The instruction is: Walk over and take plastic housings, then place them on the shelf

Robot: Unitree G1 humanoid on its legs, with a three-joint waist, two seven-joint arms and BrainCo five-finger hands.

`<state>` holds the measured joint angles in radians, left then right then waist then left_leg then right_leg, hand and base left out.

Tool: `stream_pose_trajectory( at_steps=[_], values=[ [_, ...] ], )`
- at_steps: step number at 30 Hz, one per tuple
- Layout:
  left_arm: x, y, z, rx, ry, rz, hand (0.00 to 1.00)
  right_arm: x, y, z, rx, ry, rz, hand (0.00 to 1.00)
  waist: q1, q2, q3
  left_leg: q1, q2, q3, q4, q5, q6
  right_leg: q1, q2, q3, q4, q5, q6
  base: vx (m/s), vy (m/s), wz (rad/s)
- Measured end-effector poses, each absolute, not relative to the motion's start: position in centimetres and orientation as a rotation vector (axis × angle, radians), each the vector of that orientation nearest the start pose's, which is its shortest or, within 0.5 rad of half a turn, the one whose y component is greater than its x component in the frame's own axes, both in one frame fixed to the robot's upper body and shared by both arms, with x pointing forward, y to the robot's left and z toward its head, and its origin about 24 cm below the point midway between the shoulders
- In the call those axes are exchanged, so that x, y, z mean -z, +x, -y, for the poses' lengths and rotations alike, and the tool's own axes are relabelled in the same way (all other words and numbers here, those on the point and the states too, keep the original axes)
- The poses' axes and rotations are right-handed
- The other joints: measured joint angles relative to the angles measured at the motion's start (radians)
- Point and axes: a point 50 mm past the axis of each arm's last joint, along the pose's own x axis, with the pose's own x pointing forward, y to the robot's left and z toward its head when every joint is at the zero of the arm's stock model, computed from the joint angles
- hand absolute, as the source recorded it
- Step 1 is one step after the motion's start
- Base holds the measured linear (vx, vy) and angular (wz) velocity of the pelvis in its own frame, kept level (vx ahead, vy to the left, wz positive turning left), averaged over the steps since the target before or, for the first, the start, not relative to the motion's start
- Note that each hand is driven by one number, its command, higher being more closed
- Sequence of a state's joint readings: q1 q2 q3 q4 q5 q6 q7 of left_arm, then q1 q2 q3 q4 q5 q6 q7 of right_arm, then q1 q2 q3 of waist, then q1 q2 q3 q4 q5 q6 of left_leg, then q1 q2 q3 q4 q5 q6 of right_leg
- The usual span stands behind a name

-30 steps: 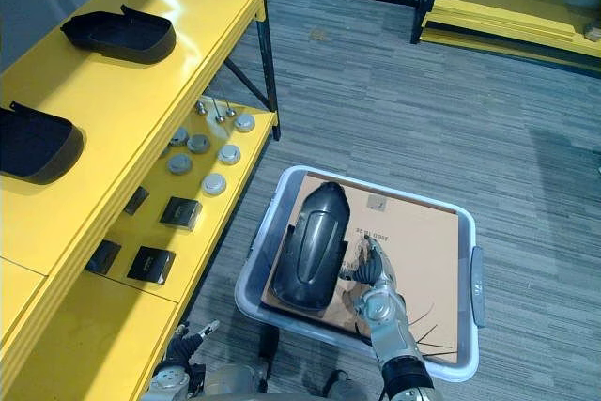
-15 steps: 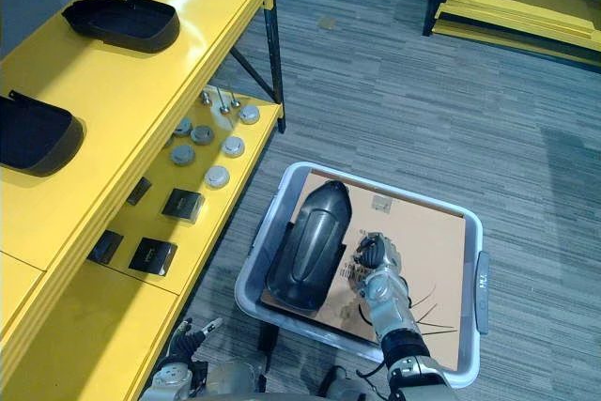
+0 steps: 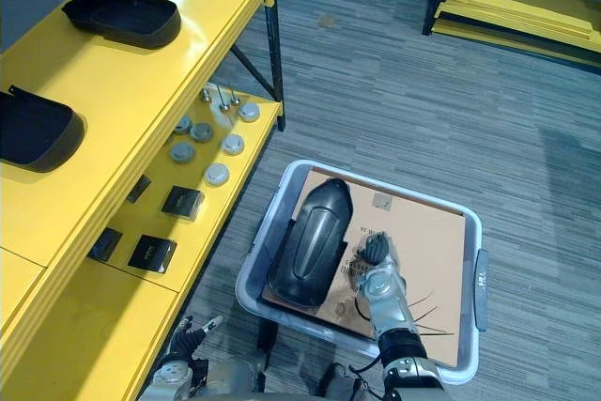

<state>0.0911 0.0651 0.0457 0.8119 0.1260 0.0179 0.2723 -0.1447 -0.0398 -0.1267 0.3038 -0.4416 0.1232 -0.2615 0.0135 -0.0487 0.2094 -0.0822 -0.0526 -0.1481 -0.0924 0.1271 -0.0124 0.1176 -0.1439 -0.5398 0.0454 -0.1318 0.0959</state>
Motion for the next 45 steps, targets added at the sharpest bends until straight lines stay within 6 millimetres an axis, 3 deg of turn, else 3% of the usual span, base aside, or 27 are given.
stream_pose_trajectory(
  at_steps=[7, 22, 35, 45],
  values=[
    [13.4, 13.7, -19.7, -0.284, 0.275, -0.895, 0.00, -0.6, 25.8, 19.2, 0.336, -0.468, -0.209, 0.00, -0.001, -0.001, -0.001, 0.009, 0.001, 0.013, 0.000, -0.001, -0.001, 0.000, -0.002, 0.017, 0.003, 0.000, 0.000, -0.01, 0.002, -0.06],
    [13.6, 13.4, -19.6, -0.276, 0.277, -0.907, 0.00, 0.3, 25.3, 16.9, 0.225, -0.463, -0.227, 0.00, 0.001, -0.019, -0.026, 0.011, 0.002, 0.013, 0.000, -0.001, -0.001, 0.002, -0.001, 0.018, 0.003, 0.000, 0.000, 0.00, 0.000, 0.00],
    [13.7, 13.1, -19.7, -0.275, 0.285, -0.925, 0.00, 5.2, 24.1, 14.7, 0.107, -0.524, -0.461, 0.00, 0.004, -0.021, -0.045, -0.009, -0.001, -0.007, 0.000, 0.001, -0.003, -0.002, 0.004, -0.007, -0.006, 0.000, 0.000, 0.00, -0.002, 0.04],
    [13.7, 13.2, -20.0, -0.288, 0.296, -0.923, 0.00, 5.4, 25.6, 14.5, 0.135, -0.628, -0.488, 0.00, 0.011, -0.021, -0.045, -0.028, 0.001, -0.014, -0.002, 0.004, -0.006, -0.017, 0.010, -0.014, -0.013, 0.001, -0.001, 0.00, -0.005, 0.02]
  ],
)
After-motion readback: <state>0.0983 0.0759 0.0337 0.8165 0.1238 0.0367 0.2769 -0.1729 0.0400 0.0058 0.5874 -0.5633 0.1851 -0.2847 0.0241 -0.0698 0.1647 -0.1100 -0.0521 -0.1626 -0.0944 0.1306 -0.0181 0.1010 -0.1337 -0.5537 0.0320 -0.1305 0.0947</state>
